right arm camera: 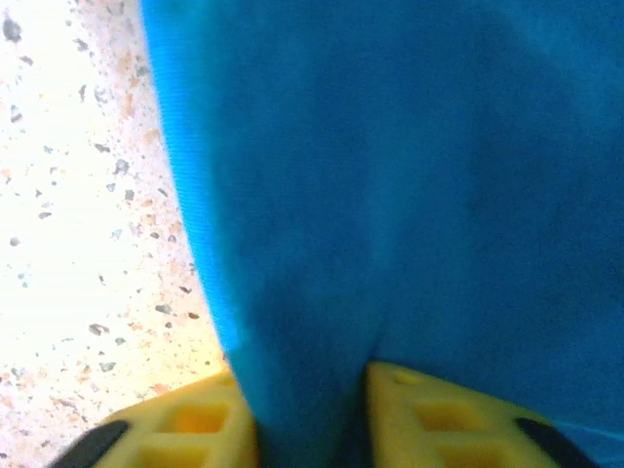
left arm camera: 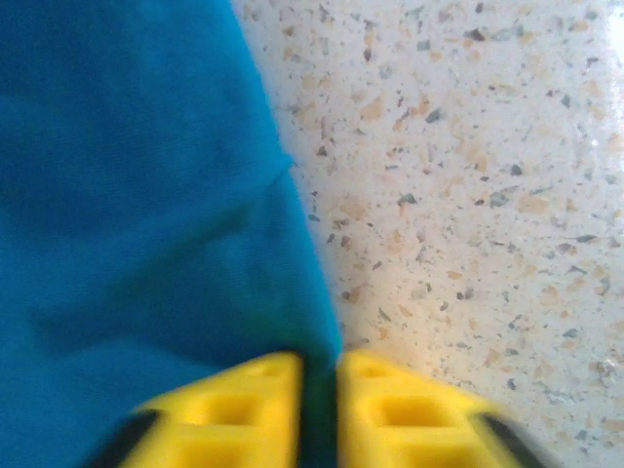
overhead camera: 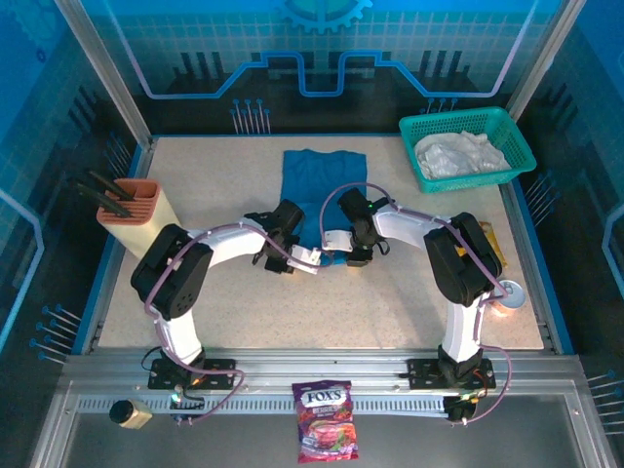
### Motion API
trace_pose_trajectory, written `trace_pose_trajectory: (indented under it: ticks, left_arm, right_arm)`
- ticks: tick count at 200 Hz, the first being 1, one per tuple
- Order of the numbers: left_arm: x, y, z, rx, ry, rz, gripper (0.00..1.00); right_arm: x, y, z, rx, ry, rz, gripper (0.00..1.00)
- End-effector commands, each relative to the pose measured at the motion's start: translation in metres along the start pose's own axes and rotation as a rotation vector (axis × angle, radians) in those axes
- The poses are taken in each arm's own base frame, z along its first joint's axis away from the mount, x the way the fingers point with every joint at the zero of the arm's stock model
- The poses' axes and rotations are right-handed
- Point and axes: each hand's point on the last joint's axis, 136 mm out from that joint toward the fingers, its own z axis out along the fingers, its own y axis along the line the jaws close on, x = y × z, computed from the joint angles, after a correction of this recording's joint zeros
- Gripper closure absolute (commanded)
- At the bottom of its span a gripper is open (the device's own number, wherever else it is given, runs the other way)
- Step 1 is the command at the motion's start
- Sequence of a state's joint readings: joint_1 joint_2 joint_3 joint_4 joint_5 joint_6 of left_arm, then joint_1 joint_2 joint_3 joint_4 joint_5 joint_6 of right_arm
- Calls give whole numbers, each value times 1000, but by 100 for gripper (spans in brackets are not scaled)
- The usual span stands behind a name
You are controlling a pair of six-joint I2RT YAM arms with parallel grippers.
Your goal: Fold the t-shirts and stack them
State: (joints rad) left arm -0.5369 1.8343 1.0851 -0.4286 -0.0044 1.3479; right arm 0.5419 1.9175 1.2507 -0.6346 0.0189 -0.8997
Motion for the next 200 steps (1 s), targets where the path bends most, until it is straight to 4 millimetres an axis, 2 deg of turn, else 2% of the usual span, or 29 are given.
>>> trace_pose_trajectory:
  ticks: [1,8,16,46,76,108,157,200]
  left_arm:
    - [42,42,36,-164,168,-30,100]
    - [41,40,34,-164,167,-27,100]
    - [39,39,30,-170,161,-19,100]
    - [28,36,4,-207,119,-3,100]
    - [15,25,-28,-254,77,-19,100]
    - [-1,8,-56,-296,50,-44,100]
    - [-20,-30,-87,-301,41,-49,100]
    - [-43,-52,-140,-334,-6,-36,100]
  right_arm:
    - [14,-10,13,7,37,27,82]
    - [14,-10,12,12,39,32,88]
    - [14,-11,9,21,37,39,100]
    - [13,-9,-7,82,17,65,100]
    - [10,2,-31,152,-21,71,100]
    - [12,25,-51,189,-22,55,100]
    - [16,63,-77,187,-8,39,100]
    - [17,107,-112,151,-11,9,100]
